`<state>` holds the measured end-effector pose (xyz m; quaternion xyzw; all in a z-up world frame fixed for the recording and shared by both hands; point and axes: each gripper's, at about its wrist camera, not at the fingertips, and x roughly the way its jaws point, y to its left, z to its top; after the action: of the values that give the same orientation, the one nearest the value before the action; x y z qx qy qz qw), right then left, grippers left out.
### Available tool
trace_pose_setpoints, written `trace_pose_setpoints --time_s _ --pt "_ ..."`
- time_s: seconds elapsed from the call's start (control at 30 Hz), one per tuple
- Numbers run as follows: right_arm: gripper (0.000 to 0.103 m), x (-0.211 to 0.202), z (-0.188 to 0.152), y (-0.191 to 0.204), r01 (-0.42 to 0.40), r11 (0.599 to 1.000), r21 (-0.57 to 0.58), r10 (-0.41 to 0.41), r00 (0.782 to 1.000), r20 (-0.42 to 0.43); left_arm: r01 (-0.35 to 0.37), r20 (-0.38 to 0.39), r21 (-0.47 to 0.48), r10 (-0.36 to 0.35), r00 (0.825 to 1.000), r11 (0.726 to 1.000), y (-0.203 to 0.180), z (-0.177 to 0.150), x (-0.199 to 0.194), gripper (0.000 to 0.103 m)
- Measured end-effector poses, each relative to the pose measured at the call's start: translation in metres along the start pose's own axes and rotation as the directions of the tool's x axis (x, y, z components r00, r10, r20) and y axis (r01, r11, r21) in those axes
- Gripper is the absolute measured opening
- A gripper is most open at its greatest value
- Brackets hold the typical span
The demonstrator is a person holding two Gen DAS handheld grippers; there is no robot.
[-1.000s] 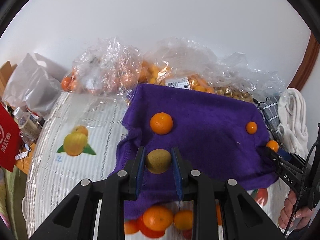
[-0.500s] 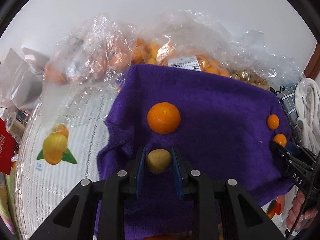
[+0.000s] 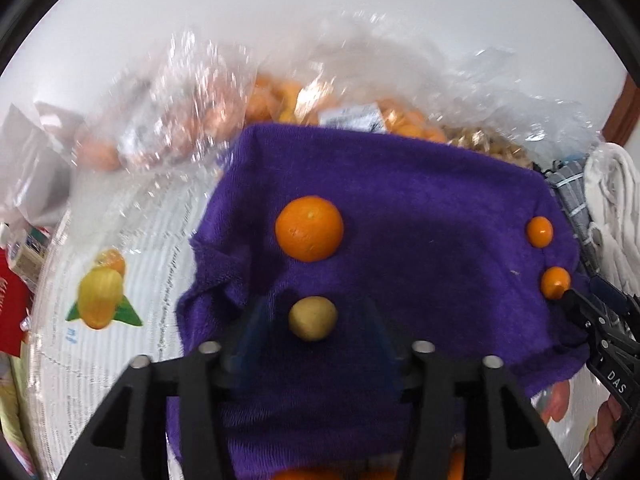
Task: Organize fruits
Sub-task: 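Carry both fruits onto the purple towel and open both grippers, then grasp another small orange from the table with the right gripper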
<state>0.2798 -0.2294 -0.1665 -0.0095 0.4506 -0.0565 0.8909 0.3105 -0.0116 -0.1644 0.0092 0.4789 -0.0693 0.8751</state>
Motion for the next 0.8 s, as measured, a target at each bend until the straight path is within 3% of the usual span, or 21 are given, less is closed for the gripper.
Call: trace_pose_setpoints --time_s 0.3,0.6,0.8 --pt "0.064 -0.058 -0.023 -0.004 0.012 0.999 0.050 -0.013 1.000 0.028 -0.013 0.082 -0.010 0.014 0.997 1.000 0.012 -0.026 -0.066 0.055" --pt "0.063 -0.103 -0.086 0.027 -0.103 0.995 -0.015 0.102 0.995 -0.008 -0.022 0.115 -0.062 0.029 0.993 0.998 0.029 -0.060 -0.120 0.055" --pt "0.063 -0.113 -0.130 0.057 -0.195 0.980 -0.039 0.193 0.980 -0.058 -0.036 0.111 -0.093 0.046 0.993 0.995 0.043 -0.090 -0.145 0.055"
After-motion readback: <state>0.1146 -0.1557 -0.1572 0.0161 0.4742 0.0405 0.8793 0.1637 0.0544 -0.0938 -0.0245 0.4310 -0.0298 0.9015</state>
